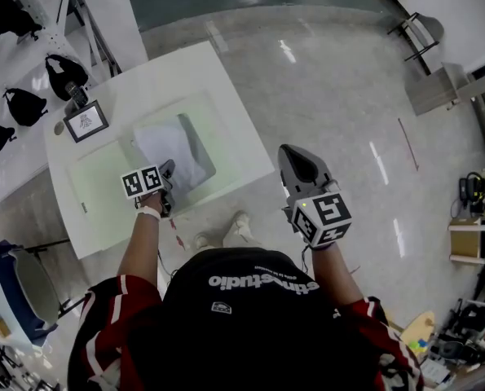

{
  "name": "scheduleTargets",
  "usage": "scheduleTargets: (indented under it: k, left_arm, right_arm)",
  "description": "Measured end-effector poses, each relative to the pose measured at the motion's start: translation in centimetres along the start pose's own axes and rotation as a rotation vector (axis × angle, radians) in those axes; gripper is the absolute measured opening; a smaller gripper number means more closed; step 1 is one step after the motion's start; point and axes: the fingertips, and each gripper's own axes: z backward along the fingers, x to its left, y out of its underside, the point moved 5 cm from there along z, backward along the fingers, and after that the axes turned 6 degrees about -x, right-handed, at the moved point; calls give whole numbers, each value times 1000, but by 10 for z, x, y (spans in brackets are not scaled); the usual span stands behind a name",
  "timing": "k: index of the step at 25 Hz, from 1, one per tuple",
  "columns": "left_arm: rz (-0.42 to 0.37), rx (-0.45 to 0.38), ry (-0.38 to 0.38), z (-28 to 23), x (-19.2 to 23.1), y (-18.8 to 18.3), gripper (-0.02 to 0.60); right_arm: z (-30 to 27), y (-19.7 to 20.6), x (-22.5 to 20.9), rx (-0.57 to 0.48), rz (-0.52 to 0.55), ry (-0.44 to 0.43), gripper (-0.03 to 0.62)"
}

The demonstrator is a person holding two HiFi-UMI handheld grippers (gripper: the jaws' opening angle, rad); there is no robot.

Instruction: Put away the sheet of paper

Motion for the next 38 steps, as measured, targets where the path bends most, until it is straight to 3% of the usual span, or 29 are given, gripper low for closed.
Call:
scheduleTargets:
  k: [15,30,35,38]
  left_arm:
    - [26,-3,-13,-23,-13,4,6]
    - [18,56,-41,-26,-13,8,6]
    - [-93,53,-66,-23,-17,3,18]
    - [-161,23,-85,-19,-22,-7,127]
  right_arm:
    - [-38,10,-21,22,-14,-55,3]
    - [-43,14,-30,27,-29,-76,3]
    - [-42,12,-27,25,-31,-79,3]
    - [-41,11,-26,22,-30,-81,3]
